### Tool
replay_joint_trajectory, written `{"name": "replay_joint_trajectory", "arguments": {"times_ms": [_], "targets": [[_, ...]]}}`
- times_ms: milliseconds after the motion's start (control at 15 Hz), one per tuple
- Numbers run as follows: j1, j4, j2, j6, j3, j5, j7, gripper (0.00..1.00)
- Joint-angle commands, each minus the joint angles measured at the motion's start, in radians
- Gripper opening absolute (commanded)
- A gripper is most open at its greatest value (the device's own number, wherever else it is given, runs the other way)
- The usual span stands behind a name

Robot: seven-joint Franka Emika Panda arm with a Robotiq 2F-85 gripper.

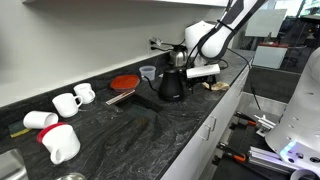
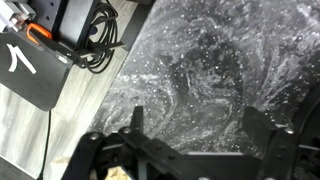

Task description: Put the three brown papers on the left side of the counter in the left trash chute

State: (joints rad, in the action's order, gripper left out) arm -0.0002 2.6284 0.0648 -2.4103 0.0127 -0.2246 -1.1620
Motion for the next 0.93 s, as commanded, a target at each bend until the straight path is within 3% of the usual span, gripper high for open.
{"name": "replay_joint_trajectory", "arguments": {"times_ms": [0,200,333,533,867], "targets": [[-0.002,0.053,0.082,0.016,0.001,0.062,0.114,1.0],[-0.015,0.106,0.146,0.042,-0.009,0.116,0.197,1.0],[-0.047,0.136,0.191,0.066,-0.015,0.1,0.186,1.0],[-0.136,0.157,0.231,0.035,-0.021,0.043,0.068,1.0],[-0.235,0.098,0.165,-0.005,-0.043,0.077,-0.116,1.0]]}}
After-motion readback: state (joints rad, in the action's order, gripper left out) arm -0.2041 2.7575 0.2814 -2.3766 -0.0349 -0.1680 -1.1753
